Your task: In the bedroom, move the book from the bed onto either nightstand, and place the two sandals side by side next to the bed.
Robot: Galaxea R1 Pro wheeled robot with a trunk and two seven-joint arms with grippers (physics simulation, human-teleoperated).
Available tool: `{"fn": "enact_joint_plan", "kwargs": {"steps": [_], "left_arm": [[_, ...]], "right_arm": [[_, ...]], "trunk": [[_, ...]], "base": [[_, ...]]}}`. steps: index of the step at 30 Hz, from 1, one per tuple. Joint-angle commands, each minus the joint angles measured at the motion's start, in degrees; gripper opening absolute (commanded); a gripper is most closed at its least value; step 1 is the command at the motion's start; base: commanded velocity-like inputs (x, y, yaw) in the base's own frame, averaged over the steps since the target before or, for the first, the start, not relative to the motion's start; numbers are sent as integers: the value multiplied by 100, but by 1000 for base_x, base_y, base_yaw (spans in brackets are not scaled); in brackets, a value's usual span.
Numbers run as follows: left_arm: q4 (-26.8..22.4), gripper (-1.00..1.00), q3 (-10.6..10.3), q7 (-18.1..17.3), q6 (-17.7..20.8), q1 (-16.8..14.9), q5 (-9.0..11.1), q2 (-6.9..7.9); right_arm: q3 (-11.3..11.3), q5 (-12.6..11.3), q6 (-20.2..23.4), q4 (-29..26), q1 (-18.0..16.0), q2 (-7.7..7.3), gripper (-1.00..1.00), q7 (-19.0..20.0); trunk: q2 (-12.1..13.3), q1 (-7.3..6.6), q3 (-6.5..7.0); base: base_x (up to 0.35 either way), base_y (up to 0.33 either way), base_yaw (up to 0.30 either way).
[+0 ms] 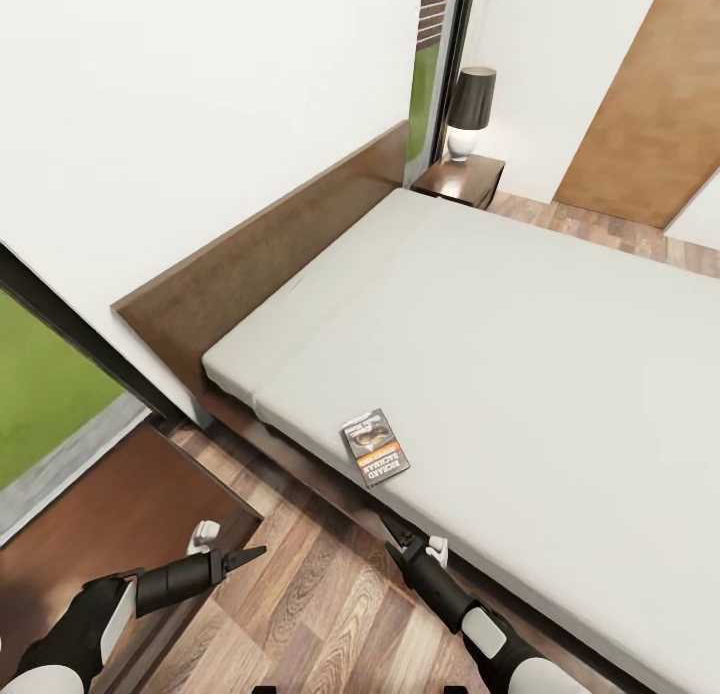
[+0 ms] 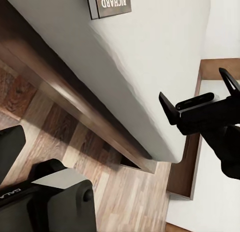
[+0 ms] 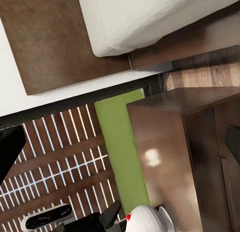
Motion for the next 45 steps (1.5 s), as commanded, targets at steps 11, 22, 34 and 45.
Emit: {"fn": "enact_joint_plan", "kwargs": {"steps": [11, 22, 34, 45], "left_arm": [[-2, 100, 8, -27, 59, -3, -13, -12], [6, 100, -8, -27, 59, -3, -13, -22], [11, 100, -10, -27, 59, -3, -13, -30], [18, 100, -17, -26, 56, -3, -13, -31]], "right_arm": [[6, -49, 54, -6, 0, 1, 100, 12], [-4, -54, 34, -63, 0, -41, 100, 1589], [-53, -104, -743, -264, 0, -43, 100, 1607], [-40, -110, -798, -260, 0, -43, 100, 1606]], "trunk": [[-4, 1, -5], [-4, 1, -5], [-4, 1, -5], [-4, 1, -5]], "base": [[24, 0, 0], [0, 0, 0], [0, 0, 0], [0, 0, 0]]}}
